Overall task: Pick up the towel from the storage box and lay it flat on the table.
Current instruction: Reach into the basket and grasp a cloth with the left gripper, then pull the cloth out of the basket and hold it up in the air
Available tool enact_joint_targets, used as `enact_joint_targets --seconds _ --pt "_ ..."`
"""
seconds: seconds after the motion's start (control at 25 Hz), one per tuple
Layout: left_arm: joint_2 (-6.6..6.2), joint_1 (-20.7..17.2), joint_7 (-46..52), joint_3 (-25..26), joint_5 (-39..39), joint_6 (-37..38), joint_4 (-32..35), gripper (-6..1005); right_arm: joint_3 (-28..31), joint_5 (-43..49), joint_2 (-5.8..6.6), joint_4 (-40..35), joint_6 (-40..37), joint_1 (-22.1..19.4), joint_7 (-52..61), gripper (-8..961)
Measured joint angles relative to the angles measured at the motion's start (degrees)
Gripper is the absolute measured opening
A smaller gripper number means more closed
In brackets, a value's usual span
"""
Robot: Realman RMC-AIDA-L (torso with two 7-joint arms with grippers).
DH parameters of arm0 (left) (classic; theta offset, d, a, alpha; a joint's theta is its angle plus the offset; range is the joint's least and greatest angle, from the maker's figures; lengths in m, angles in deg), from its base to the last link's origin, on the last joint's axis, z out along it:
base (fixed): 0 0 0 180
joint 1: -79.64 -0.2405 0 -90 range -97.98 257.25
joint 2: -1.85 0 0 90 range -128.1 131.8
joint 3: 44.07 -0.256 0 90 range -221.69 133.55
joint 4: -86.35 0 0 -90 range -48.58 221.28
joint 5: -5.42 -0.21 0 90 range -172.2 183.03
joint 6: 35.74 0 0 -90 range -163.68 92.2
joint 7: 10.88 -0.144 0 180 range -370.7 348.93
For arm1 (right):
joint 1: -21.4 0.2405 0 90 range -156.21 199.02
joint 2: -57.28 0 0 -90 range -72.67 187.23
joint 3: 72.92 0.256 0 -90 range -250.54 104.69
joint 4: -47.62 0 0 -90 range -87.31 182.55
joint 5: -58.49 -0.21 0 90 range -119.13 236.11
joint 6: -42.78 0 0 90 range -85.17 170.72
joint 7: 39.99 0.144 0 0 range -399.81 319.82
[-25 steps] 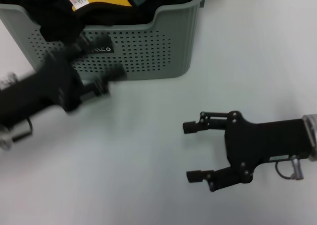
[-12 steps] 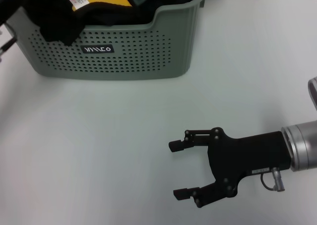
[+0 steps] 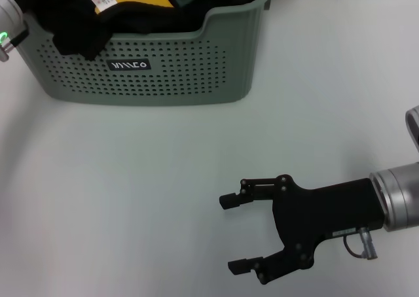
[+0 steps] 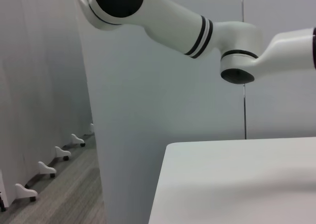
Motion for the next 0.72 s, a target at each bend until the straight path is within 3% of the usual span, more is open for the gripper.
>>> enact_joint_targets --seconds 0.16,0.32,0.52,0.72 --pt "0.03 0.3 0.0 0.1 1.4 -3.3 -0.2 618 0.0 -0.1 0.0 -0.2 0.1 0.1 0.0 860" --pt "0.08 0.2 -3.0 0.0 8.0 -4.5 -2.0 609 0.0 -0.1 0.0 -0.1 0.2 0.3 -0.1 860" --pt "0.17 -0.2 -6.3 -0.4 12.0 -4.1 -3.6 330 0.0 -0.7 0.0 0.1 0.2 0.1 -0.7 860" --pt "0.18 -0.3 -6.4 -1.2 12.1 -4.6 -3.8 167 0.0 -0.8 0.0 0.2 0.2 0.1 -0.8 860"
